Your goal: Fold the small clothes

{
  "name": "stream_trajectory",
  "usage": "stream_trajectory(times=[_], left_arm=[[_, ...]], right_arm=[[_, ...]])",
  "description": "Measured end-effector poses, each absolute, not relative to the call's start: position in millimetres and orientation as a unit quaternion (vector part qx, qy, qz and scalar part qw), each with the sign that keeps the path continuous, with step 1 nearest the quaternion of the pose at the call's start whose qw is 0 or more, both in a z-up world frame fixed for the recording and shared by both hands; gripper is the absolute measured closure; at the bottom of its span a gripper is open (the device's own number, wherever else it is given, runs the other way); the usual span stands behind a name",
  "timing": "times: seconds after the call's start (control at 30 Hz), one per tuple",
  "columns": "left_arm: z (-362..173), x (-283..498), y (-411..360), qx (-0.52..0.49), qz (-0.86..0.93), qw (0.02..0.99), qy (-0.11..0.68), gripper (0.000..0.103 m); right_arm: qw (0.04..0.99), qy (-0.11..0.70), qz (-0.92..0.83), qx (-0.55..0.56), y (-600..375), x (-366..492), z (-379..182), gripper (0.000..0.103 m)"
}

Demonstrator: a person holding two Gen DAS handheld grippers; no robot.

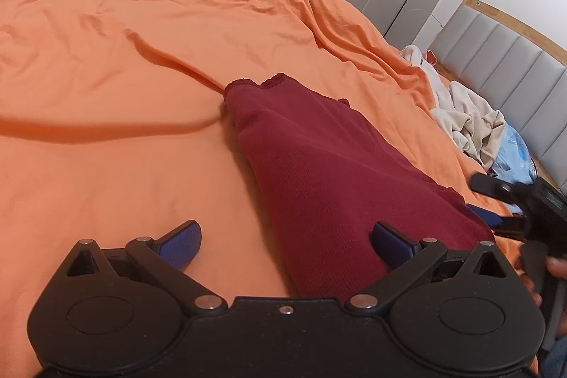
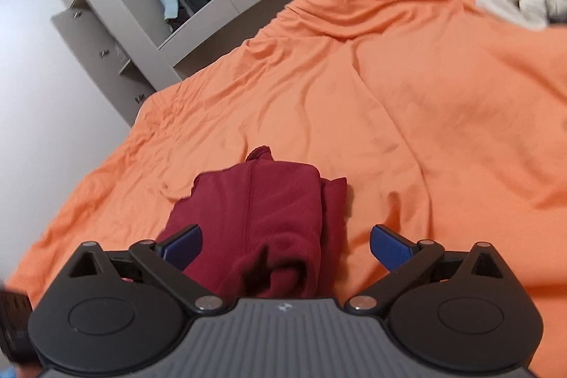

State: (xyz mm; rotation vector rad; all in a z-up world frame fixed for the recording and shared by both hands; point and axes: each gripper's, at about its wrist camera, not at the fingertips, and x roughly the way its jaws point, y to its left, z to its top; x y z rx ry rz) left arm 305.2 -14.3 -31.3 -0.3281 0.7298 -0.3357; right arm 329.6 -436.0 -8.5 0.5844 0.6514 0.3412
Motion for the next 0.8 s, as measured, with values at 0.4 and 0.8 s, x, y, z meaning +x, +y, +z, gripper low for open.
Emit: stream_trajectory(times=[0.4, 0.8], left_arm=[[-32.1, 305.1, -14.6, -0.159, -0.163, 0.908, 0.351, 0.0], [-31.9, 304.4, -14.3, -0.16, -0.165, 0.908, 0.349, 0.0]], right_arm=[[0.899, 0.325, 0.149, 0.253, -419.6, 359.0, -20.6, 0.062], [0.908, 0.321, 0.134, 0.232, -421.0, 326.4, -0.1, 0.096]])
